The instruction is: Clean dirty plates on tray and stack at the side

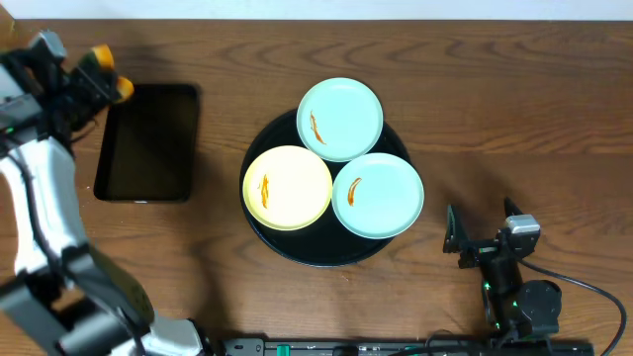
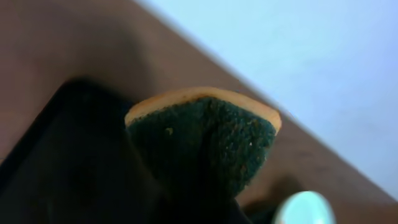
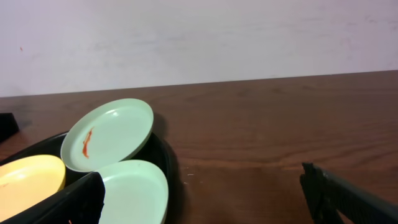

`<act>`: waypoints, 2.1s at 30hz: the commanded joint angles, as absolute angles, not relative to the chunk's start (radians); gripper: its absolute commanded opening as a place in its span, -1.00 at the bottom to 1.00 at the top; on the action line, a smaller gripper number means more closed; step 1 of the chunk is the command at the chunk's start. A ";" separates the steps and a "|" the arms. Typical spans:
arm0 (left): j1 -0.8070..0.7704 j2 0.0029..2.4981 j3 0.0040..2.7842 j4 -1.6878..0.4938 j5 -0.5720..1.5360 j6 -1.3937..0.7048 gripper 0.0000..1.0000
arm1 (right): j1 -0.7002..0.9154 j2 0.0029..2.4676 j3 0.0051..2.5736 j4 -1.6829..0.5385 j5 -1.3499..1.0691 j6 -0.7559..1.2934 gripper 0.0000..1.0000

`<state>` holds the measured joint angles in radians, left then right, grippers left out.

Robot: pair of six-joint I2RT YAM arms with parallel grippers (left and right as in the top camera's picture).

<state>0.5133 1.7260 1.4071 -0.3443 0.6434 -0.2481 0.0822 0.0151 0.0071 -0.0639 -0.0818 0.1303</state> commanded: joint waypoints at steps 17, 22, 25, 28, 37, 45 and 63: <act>0.525 1.639 1.411 -0.169 0.801 -0.218 -0.85 | 0.076 0.014 0.006 -0.068 -0.086 0.145 0.99; 0.526 1.615 1.411 -0.118 0.801 -0.218 -0.85 | 0.076 0.014 0.006 -0.068 -0.086 0.145 0.99; 0.527 1.626 1.411 -0.104 0.801 -0.215 -0.85 | 0.076 0.014 0.006 -0.068 -0.086 0.145 0.99; 0.527 1.628 1.411 -0.095 0.805 -0.182 -0.85 | 0.076 0.014 0.006 -0.068 -0.086 0.145 0.98; 0.527 1.675 1.409 -0.199 0.800 0.054 -0.85 | 0.076 0.014 0.006 -0.068 -0.086 0.145 0.99; 0.527 1.797 1.409 -0.209 0.796 0.143 -0.85 | 0.076 0.014 0.006 -0.068 -0.086 0.145 0.98; 0.527 1.732 1.409 0.074 0.957 0.043 -0.85 | 0.076 0.014 0.006 -0.068 -0.086 0.145 0.98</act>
<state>0.5220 1.8347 1.4002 0.0010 0.8684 0.1257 0.0822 0.0151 0.0071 -0.0639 -0.0818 0.1303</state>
